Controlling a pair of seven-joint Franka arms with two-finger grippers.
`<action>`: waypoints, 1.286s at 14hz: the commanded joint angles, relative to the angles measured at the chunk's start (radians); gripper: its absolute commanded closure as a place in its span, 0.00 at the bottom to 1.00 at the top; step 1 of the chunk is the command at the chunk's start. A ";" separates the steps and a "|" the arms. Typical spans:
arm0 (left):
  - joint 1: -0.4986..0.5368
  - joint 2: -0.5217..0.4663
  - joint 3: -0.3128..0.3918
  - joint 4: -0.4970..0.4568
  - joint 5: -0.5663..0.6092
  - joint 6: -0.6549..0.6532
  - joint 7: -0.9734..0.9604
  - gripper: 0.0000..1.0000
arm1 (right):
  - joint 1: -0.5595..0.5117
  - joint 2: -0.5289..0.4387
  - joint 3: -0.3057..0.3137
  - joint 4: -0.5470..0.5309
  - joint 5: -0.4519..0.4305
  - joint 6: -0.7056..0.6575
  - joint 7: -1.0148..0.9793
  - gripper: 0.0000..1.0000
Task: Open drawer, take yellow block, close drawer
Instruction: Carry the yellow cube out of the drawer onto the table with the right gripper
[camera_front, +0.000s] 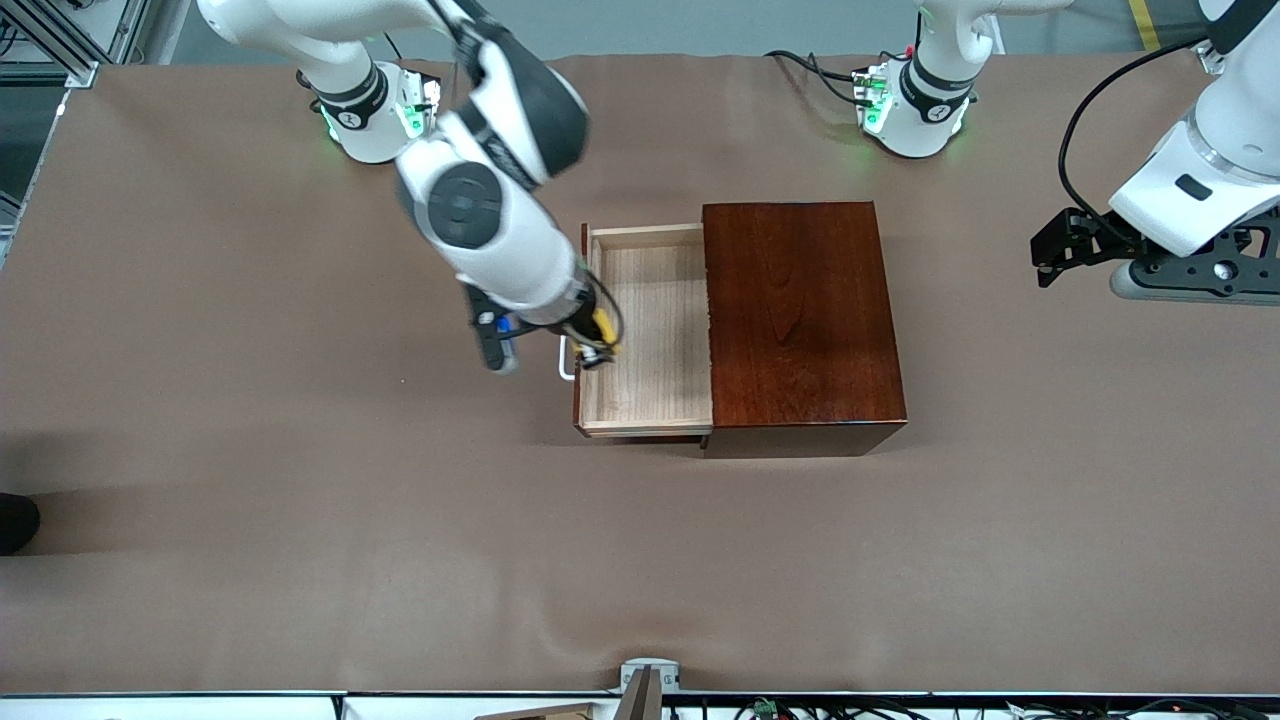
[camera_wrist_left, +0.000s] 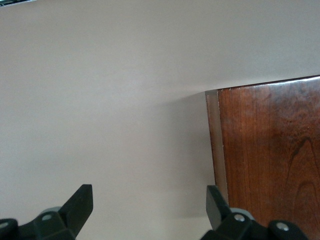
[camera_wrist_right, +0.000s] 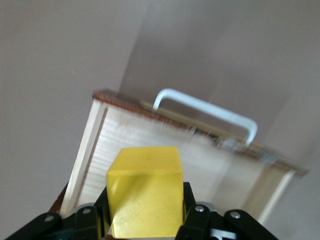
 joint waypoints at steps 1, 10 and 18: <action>0.007 0.008 0.002 0.019 0.027 0.000 -0.014 0.00 | -0.135 -0.062 0.011 -0.030 -0.006 -0.117 -0.324 1.00; 0.001 0.010 0.010 0.019 0.026 0.000 -0.015 0.00 | -0.617 -0.107 0.009 -0.265 -0.208 0.058 -1.511 1.00; 0.009 0.019 0.011 0.020 0.024 0.023 -0.015 0.00 | -0.723 0.146 0.011 -0.290 -0.198 0.504 -1.839 1.00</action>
